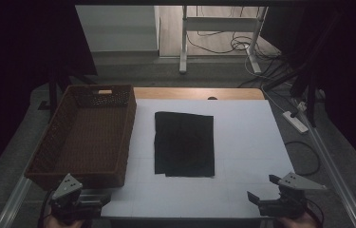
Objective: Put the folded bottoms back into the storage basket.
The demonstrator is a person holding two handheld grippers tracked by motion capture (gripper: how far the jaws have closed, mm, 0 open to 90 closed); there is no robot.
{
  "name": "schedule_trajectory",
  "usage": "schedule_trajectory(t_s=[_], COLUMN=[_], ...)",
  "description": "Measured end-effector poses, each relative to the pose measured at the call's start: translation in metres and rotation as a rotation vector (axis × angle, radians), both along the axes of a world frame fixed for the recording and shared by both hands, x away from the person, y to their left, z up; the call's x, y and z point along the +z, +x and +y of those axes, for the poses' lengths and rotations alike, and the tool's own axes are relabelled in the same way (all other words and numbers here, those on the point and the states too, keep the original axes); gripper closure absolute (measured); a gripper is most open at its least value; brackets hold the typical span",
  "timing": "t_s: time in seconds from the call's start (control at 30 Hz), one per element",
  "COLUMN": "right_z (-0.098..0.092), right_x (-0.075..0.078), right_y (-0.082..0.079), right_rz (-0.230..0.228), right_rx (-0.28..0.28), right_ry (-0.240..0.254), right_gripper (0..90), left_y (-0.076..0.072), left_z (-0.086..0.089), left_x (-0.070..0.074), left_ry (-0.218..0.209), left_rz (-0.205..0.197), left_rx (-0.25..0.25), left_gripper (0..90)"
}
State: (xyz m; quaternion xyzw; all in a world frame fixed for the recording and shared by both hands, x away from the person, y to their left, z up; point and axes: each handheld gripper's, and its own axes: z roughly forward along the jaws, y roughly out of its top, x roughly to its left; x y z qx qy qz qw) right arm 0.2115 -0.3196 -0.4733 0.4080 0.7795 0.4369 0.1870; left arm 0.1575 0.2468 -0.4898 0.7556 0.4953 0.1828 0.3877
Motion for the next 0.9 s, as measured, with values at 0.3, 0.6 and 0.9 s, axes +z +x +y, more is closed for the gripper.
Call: schedule_trajectory(t_s=[0.3,0.6,0.9], right_z=[0.0011,0.0012,0.0015], right_x=[-0.0003,-0.0005,-0.0006], right_y=[-0.0012,-0.0005,-0.0003], right_rz=[-0.001,0.006,0.007], right_rx=[0.024,0.023,0.025], right_ry=[-0.007,-0.011,-0.018], right_gripper=[0.6,0.6,0.6], left_y=[0.0013,0.0021,0.0024], left_z=[0.0002,0.0005,0.0000], left_x=[-0.0004,-0.0006,-0.0004], left_ry=[-0.004,-0.007,-0.004], left_rz=[0.009,0.017,0.021], left_rx=[0.000,0.001,-0.005], left_gripper=[2.7,2.9,3.2])
